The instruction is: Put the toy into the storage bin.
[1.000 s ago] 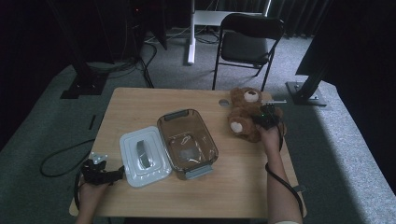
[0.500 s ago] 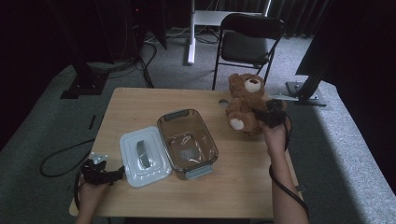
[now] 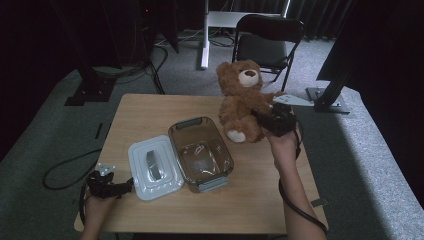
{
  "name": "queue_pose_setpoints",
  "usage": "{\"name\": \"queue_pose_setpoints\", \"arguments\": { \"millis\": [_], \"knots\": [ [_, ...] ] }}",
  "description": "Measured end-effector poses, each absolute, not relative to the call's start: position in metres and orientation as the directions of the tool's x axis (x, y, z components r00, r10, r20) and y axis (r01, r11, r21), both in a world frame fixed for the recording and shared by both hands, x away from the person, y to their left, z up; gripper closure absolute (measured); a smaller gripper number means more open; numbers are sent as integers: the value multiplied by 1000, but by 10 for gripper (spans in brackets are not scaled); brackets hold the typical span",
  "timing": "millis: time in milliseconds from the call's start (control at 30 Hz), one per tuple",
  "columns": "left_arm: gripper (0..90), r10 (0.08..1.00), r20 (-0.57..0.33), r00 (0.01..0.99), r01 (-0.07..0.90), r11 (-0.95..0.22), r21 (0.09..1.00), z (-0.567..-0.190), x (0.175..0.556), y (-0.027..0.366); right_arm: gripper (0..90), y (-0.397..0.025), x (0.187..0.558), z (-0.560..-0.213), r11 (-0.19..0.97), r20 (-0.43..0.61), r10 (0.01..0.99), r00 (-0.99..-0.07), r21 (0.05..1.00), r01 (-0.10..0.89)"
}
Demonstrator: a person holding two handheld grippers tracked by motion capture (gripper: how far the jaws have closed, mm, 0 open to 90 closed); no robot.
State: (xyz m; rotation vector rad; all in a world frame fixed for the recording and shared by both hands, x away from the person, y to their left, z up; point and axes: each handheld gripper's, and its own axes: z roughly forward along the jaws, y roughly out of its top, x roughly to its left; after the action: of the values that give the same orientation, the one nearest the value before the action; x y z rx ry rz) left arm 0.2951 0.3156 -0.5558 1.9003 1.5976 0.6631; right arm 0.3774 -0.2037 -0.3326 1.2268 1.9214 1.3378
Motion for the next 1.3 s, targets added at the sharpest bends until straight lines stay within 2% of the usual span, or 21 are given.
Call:
{"name": "queue_pose_setpoints", "arguments": {
  "millis": [333,500,767,967,1300],
  "knots": [
    [6,986,14,167,707,-130,695,-556,295,316,663,-155,346,-325,161,70,799,-597,932,325],
    [6,986,14,168,707,-130,696,-556,295,316,663,-132,343,-340,179,89,768,-634,921,347],
    [6,985,15,170,706,-133,696,-556,295,316,662,-98,335,-376,278,66,724,-687,883,377],
    [6,985,16,171,706,-133,696,-556,295,316,661,-95,340,-415,347,65,720,-691,829,439],
    [6,985,16,170,706,-134,696,-556,296,316,654,-115,342,-419,443,53,634,-772,794,418]
  ]
}}
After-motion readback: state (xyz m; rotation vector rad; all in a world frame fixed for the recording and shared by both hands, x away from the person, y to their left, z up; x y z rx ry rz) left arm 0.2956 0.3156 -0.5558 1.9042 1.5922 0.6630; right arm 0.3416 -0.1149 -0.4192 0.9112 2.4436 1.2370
